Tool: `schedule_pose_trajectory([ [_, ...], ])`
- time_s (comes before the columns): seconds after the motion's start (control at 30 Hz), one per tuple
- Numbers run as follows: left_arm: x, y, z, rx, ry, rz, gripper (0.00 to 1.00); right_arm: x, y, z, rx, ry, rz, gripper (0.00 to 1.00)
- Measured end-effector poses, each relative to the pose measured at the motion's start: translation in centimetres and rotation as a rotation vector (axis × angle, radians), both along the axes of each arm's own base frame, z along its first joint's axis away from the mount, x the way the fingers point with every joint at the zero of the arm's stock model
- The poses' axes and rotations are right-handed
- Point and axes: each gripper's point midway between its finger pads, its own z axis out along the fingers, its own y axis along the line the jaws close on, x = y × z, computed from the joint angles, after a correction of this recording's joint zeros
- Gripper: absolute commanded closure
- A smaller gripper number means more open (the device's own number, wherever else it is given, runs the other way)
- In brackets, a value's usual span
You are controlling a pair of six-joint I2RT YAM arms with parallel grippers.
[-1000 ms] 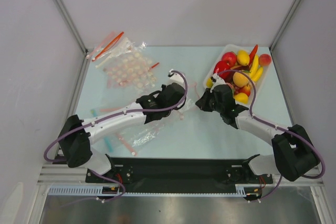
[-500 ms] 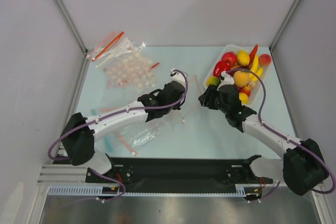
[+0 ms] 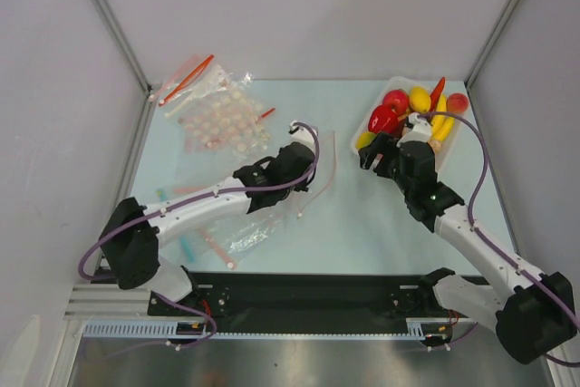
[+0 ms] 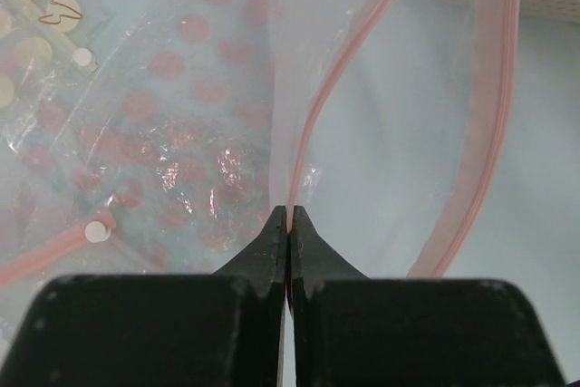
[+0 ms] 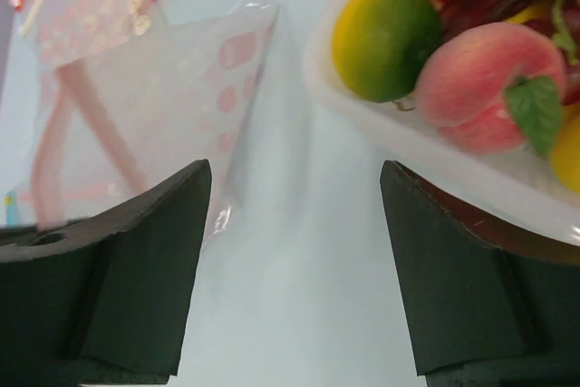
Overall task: Place the food in the zip-top bag and seal the zipper
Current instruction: Pick up the fake fruit from the bin.
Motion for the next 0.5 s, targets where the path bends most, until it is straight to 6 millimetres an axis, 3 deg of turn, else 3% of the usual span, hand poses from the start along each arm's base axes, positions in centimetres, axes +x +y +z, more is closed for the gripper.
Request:
schedule_pose_trajectory([
  [0.17, -0.4, 0.6, 0.9, -0.021, -0.019, 0.004, 1.0, 3.2, -2.0, 0.0, -0.038, 0.062, -0.096, 0.2],
  [0.5, -0.6, 1.1, 2.7, -0.072, -0.06, 0.007, 1.0, 8.0, -1.1, -3.5, -0.12, 0.186, -0.118, 0.2],
])
